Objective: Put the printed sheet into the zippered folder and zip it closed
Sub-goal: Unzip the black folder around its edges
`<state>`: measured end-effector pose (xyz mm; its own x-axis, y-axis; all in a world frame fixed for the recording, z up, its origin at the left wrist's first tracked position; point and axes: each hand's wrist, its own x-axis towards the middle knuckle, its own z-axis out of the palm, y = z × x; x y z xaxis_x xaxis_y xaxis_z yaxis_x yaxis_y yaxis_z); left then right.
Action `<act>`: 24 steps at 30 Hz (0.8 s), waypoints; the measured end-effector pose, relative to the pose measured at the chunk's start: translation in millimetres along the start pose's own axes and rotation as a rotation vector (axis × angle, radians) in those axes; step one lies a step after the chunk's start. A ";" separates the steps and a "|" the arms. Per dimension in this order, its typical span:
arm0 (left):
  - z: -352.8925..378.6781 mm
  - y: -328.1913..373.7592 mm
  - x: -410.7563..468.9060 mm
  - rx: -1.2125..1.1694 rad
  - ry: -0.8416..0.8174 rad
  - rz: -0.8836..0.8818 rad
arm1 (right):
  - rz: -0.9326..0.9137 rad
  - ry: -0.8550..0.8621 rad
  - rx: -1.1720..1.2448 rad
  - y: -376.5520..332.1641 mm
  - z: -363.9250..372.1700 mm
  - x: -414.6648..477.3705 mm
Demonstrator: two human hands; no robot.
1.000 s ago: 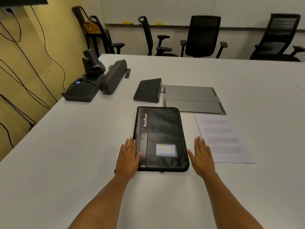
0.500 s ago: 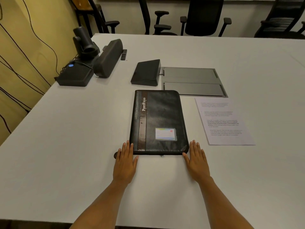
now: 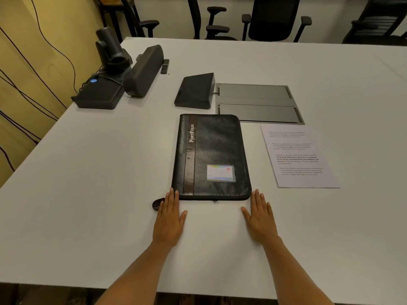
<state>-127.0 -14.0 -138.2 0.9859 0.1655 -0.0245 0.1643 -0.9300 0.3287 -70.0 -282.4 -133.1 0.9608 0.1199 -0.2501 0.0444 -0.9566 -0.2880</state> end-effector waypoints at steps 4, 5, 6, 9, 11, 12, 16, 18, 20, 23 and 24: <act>1.3 -0.7 -0.1 -0.010 -0.012 0.014 | -0.005 -0.011 -0.010 1.2 0.1 0.8; 1.2 -0.9 0.2 -0.009 -0.017 0.015 | -0.005 -0.013 -0.007 1.2 0.2 1.1; 0.8 -1.0 0.5 -0.012 -0.021 0.016 | -0.004 -0.015 -0.003 1.3 0.4 1.3; -1.5 -0.4 -0.1 -0.030 -0.037 0.008 | -0.005 -0.013 -0.005 1.7 0.9 1.7; -3.2 -0.3 -0.1 -0.043 -0.036 -0.002 | -0.008 -0.005 0.001 1.6 0.2 1.6; -3.7 -0.3 0.2 -0.050 -0.036 -0.005 | -0.009 -0.001 0.010 1.4 -0.4 1.3; -7.1 -1.3 1.2 -0.043 -0.039 -0.009 | 0.000 0.031 0.071 -0.3 -3.2 0.9; -8.3 -3.2 3.6 -0.030 -0.040 -0.005 | 0.016 0.072 0.159 -2.9 -6.5 2.2; -8.8 -5.7 8.0 -0.022 -0.024 0.004 | 0.053 0.126 0.283 -7.1 -10.9 3.9; -14.5 -6.3 17.4 -0.039 -0.044 0.026 | 0.077 0.204 0.388 -14.6 -17.4 9.2; -16.9 -6.9 21.9 -0.036 -0.061 0.031 | 0.065 0.216 0.386 -17.6 -18.6 11.6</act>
<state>-107.1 1.6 -125.0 0.9907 0.1156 -0.0713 0.1337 -0.9218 0.3639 -54.5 -269.2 -113.8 0.9951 -0.0347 -0.0923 -0.0842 -0.7859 -0.6127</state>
